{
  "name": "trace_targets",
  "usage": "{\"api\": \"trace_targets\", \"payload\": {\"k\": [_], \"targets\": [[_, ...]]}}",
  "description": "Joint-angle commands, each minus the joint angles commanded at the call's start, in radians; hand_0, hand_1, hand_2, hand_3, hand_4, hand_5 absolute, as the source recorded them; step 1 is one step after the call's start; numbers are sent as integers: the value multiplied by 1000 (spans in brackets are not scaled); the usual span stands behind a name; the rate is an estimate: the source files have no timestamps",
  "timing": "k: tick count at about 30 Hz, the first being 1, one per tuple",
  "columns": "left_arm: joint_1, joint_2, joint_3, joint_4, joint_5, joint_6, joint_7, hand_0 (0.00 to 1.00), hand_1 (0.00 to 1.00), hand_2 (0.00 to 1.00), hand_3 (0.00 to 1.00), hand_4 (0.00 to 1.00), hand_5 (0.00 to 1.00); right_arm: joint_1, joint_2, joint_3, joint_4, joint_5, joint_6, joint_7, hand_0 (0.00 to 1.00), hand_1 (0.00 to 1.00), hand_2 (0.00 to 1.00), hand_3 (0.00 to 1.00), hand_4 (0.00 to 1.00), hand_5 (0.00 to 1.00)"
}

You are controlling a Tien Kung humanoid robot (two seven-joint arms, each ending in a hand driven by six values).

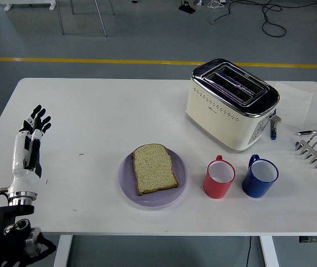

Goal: Push plate across desktop,pick up the break from the machine,place the break in the plate

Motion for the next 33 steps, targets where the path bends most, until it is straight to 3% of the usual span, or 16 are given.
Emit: {"api": "trace_targets", "payload": {"k": [33], "targets": [[1,-6,-11,7,-5,11,-3,857,896,964,951,538,911,28,13,6,-2,9,10,-15,837,799,816,820,519,524]]}}
